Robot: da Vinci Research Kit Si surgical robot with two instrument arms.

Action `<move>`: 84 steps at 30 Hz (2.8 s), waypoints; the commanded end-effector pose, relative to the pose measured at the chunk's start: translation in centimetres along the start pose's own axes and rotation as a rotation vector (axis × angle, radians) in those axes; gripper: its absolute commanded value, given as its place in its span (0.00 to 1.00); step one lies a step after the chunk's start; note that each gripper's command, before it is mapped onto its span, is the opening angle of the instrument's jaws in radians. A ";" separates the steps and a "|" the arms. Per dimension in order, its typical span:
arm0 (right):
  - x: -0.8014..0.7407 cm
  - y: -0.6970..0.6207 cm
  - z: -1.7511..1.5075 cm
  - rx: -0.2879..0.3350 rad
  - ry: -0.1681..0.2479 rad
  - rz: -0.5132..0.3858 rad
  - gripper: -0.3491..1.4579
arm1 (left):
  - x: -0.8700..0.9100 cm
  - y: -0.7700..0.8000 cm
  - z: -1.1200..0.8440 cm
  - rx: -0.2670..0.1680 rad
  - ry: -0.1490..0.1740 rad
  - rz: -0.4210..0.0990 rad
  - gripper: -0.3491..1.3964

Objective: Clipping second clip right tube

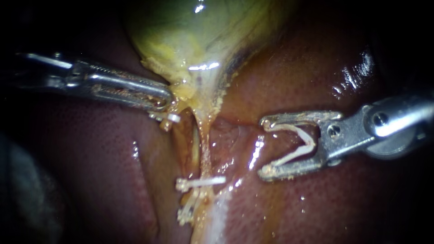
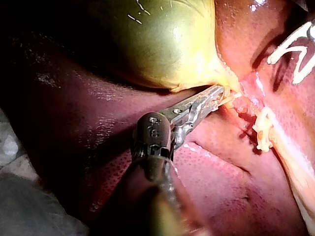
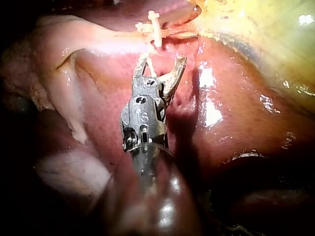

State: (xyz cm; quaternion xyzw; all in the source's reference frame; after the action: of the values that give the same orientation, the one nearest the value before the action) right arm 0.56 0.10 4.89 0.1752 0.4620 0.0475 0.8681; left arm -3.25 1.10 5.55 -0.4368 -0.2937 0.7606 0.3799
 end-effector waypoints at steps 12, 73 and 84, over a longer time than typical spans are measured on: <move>0.06 0.03 -0.02 -0.002 0.021 0.009 0.46 | 0.19 0.36 -0.75 0.002 0.003 -0.019 0.00; 0.44 -0.15 1.44 0.425 0.394 0.511 0.42 | 0.19 0.37 -0.63 0.011 0.004 -0.025 0.00; 0.44 -0.06 1.35 0.403 0.391 0.522 0.24 | 0.19 0.36 -0.63 0.011 0.004 -0.025 0.00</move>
State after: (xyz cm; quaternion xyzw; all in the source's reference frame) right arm 1.91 -0.20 5.21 0.4404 0.5592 0.2084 0.6707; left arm -2.88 1.14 4.91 -0.4325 -0.2941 0.7566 0.3925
